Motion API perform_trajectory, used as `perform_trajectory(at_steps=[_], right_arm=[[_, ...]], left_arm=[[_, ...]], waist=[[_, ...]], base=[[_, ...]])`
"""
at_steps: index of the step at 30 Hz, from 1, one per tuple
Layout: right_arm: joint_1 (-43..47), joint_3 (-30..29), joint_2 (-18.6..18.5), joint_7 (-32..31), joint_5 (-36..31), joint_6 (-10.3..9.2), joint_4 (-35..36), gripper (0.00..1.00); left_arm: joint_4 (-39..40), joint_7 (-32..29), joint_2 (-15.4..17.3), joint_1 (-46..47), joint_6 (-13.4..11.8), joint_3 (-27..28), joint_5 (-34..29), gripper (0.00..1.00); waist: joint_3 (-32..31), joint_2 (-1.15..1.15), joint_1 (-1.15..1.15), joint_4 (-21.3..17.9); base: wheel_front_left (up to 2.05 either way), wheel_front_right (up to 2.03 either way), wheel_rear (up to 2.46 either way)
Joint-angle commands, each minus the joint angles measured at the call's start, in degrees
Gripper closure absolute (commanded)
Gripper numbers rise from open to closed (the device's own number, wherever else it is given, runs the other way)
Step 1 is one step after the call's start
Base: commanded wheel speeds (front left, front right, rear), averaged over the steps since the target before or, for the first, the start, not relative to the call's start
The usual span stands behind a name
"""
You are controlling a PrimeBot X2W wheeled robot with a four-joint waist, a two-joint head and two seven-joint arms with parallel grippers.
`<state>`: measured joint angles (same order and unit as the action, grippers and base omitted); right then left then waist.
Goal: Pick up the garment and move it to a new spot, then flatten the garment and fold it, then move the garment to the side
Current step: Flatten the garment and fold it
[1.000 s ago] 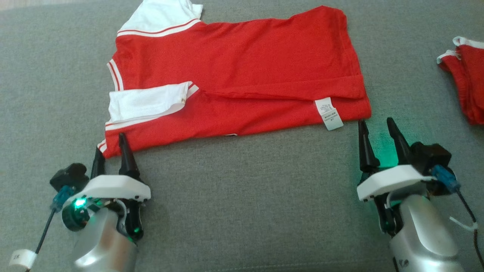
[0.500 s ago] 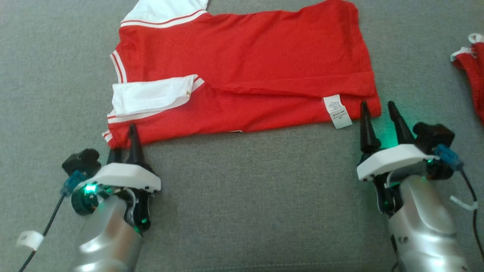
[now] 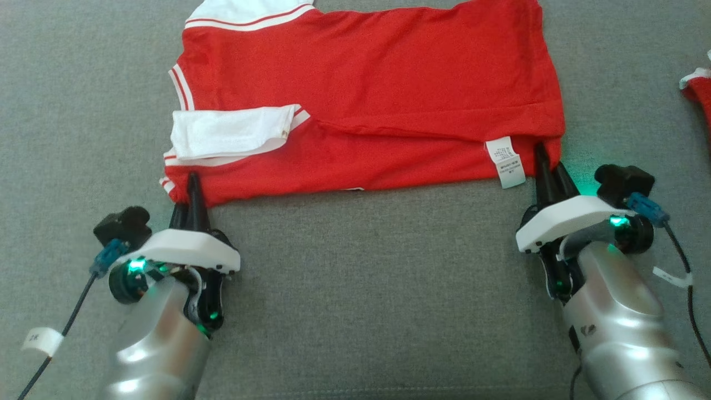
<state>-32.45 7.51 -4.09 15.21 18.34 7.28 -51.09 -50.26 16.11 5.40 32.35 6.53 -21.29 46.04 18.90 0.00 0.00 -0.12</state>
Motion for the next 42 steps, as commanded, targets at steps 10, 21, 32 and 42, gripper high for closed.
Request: perform_trajectory(at_steps=[10,21,32,42], right_arm=[[-2.08,-0.49,1.21,-0.21,7.35,0.21,4.81,1.00],[3.48,1.55,1.21,-0.22,12.50,0.21,-1.16,1.00],[13.54,-1.24,0.88,-0.22,11.26,0.21,-1.16,0.00],[8.48,-6.04,-0.86,-0.22,-1.52,0.21,2.52,0.00]], left_arm=[[8.41,-1.11,1.81,0.12,0.95,5.08,-1.43,1.00],[5.64,-1.11,1.25,-8.60,0.95,7.62,-3.72,1.00],[3.78,-1.11,-1.13,-19.41,0.95,7.41,-8.77,0.00],[1.83,-4.55,3.29,-5.36,0.73,2.91,-18.50,0.00]], waist=[[-4.91,0.00,0.00,0.39],[-15.69,0.00,0.00,0.62],[-18.11,0.00,0.00,2.01],[-14.29,0.00,0.00,2.27]], base=[[0.00,0.00,0.00],[0.00,0.00,0.00],[0.00,0.00,0.00],[0.00,0.00,0.00]])
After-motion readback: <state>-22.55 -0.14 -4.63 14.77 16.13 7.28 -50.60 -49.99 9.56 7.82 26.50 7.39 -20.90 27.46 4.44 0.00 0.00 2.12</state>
